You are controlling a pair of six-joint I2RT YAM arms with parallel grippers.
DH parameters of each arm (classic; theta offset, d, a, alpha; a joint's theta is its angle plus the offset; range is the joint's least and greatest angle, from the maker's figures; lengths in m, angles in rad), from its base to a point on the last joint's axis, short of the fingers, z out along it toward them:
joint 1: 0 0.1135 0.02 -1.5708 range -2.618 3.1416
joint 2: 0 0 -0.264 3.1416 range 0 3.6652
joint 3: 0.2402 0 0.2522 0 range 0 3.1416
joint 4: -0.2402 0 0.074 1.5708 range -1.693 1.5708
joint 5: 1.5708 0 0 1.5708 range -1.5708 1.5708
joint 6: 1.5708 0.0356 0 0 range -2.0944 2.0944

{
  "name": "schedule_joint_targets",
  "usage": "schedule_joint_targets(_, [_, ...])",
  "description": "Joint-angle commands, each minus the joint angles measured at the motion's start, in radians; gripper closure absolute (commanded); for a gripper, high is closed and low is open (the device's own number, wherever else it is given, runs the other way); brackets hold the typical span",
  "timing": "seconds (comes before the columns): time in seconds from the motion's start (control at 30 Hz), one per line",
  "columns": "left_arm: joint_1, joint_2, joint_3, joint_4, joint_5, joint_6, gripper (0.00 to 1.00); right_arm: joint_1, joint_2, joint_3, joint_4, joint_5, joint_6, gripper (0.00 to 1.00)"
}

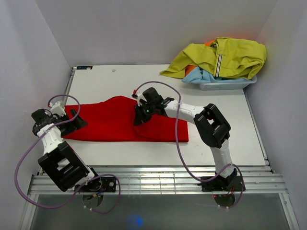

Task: Fold and stack the trousers
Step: Fold the trousers

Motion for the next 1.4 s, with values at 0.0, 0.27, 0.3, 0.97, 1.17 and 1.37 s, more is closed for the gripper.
schedule_joint_targets(0.0, [-0.002,-0.037,-0.005,0.005,0.004,0.013,0.02,0.021,0.077,0.08,0.049,-0.053,0.017,0.92])
schedule_joint_targets(0.27, [-0.002,-0.051,-0.001,-0.006,0.008,0.022,0.02,0.042,0.117,0.149,0.085,-0.093,0.035,0.92])
schedule_joint_targets(0.3, [-0.002,-0.055,-0.003,-0.008,0.005,0.025,0.02,0.042,0.121,0.158,0.084,-0.098,0.046,0.92])
schedule_joint_targets(0.97, [-0.002,0.18,0.044,-0.028,-0.11,-0.019,0.05,0.068,0.135,0.194,0.101,-0.097,0.145,0.92])
schedule_joint_targets(1.17, [-0.002,0.322,0.074,-0.055,-0.114,-0.036,0.11,0.083,0.172,0.232,0.097,-0.06,0.161,0.92])
schedule_joint_targets(1.37, [-0.002,0.297,0.072,-0.057,-0.099,-0.022,0.05,0.102,0.246,0.281,0.098,-0.063,0.15,0.58])
